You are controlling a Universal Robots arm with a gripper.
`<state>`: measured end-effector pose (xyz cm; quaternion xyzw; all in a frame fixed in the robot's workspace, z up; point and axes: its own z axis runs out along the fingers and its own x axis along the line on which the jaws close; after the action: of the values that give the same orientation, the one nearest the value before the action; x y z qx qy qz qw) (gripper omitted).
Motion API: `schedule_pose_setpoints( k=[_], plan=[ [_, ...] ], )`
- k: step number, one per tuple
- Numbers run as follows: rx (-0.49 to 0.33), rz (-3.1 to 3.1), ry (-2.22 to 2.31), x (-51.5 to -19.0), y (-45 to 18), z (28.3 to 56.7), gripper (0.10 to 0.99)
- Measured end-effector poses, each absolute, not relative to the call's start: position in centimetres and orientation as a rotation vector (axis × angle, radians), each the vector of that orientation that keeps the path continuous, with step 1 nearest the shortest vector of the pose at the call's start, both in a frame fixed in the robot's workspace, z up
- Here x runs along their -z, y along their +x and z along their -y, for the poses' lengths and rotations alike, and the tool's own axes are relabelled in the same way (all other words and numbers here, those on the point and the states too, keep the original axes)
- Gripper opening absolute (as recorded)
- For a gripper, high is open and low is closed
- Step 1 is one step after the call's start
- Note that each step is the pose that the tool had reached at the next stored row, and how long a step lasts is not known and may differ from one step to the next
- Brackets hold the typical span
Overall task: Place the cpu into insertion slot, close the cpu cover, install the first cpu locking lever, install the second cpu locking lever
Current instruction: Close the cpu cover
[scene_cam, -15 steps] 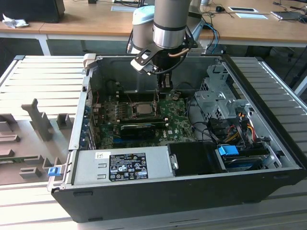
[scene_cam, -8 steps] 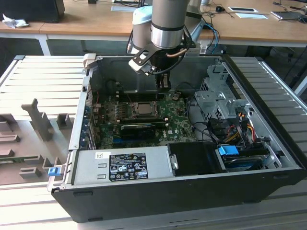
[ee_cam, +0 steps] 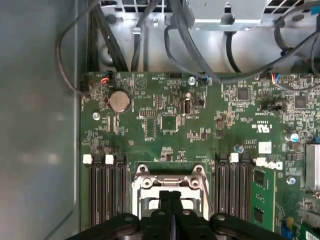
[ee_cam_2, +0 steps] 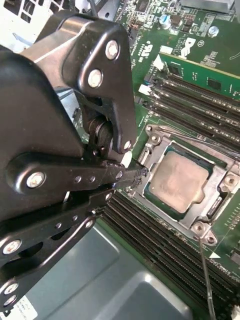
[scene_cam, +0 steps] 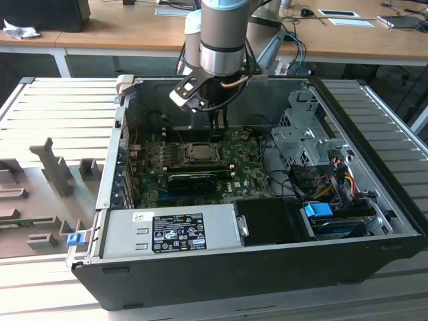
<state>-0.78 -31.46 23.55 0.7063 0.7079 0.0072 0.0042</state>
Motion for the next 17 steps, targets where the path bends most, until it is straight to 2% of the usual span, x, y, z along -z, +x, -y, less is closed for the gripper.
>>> schedule_pose_setpoints(
  k=[17],
  plan=[
    [-0.022,-2.231,2.201,-21.0,-5.3,31.9,0.106]
  ],
)
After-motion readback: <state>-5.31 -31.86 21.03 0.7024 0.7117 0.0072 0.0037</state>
